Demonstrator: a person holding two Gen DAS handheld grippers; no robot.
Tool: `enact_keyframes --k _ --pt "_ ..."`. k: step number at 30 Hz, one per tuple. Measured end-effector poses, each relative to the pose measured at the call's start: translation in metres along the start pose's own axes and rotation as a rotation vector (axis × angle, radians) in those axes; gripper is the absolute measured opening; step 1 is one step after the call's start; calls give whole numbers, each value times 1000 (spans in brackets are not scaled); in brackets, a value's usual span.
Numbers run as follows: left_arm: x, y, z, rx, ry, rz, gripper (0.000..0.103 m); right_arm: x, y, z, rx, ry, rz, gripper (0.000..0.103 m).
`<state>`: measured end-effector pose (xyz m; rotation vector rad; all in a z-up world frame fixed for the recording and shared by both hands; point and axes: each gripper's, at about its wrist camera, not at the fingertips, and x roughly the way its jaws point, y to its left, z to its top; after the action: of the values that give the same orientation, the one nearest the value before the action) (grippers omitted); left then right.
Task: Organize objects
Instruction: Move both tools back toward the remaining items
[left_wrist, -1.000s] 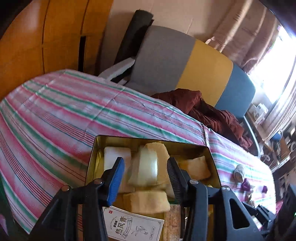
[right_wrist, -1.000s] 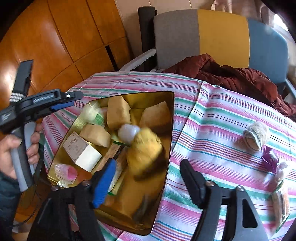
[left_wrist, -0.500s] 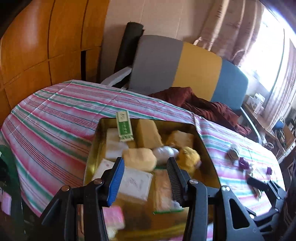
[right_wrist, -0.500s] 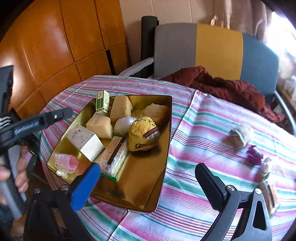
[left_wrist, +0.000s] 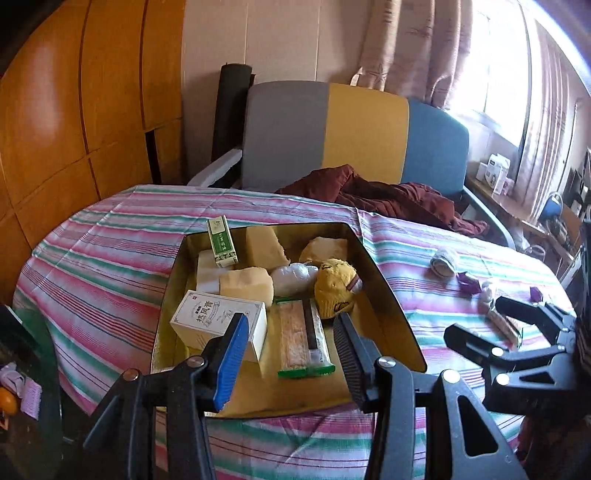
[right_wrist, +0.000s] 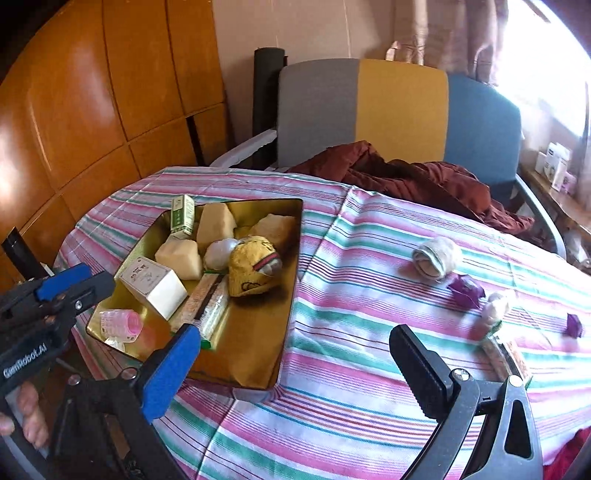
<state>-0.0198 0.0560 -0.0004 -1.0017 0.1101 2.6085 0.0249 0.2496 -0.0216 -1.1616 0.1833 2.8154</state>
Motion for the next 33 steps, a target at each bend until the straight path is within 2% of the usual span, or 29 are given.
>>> enact_keyframes --k 18,33 --pt "2 -32 -9 77 34 -42 48 0 -35 -12 74 37 -41 103" --pt "11 -66 -9 156 64 -98 48 -8 -134 -23 258 91 -175 103"
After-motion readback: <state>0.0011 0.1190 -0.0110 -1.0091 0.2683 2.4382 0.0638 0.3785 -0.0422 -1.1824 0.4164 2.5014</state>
